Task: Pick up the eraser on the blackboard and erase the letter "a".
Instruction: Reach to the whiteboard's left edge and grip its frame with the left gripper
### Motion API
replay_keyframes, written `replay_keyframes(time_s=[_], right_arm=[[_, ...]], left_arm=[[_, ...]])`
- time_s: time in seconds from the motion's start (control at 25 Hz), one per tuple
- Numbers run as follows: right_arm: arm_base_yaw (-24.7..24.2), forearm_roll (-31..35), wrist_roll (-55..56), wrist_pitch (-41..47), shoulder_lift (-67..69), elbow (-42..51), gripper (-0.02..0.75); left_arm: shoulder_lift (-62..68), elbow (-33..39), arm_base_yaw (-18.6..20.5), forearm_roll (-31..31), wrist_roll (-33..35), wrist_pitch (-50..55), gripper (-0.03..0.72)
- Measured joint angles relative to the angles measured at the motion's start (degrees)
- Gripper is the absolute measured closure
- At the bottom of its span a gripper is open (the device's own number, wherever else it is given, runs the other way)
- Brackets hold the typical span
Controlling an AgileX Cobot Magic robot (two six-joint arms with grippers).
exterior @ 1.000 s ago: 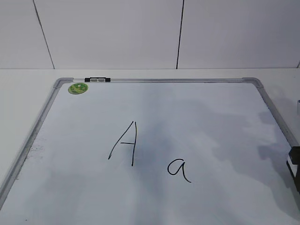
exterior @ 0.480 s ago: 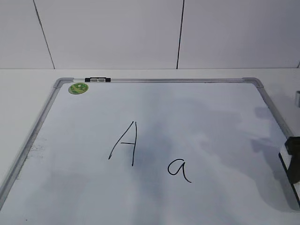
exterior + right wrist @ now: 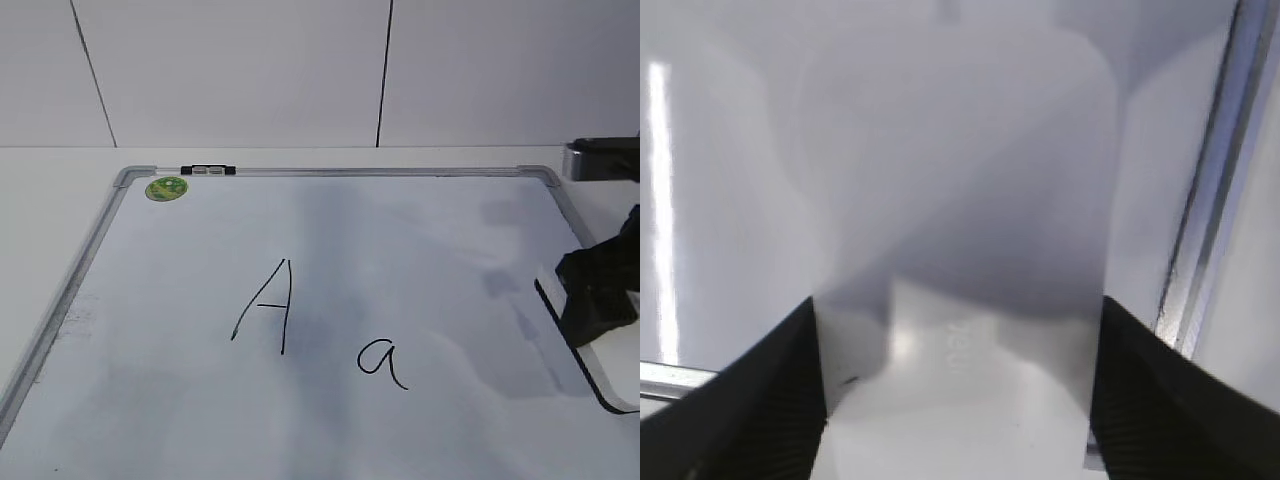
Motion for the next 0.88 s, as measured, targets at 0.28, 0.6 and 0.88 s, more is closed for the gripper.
replay_keyframes(time_s=[0.28, 0.6, 0.88], right_arm=[[2.39, -0.48, 0.42, 3.25, 0.86, -4.45, 0.173], [4.86, -0.84, 0.42, 3.93, 3.71, -6.33, 0.173], [7.1, -1.76, 0.42, 4.5, 8.47, -10.57, 0.173]], left_arm=[[0.0, 0.0, 0.0, 0.0, 0.0, 0.0, 0.454], [0.0, 0.0, 0.0, 0.0, 0.0, 0.0, 0.454], [0.0, 0.0, 0.0, -3.17, 0.0, 0.0, 0.454]])
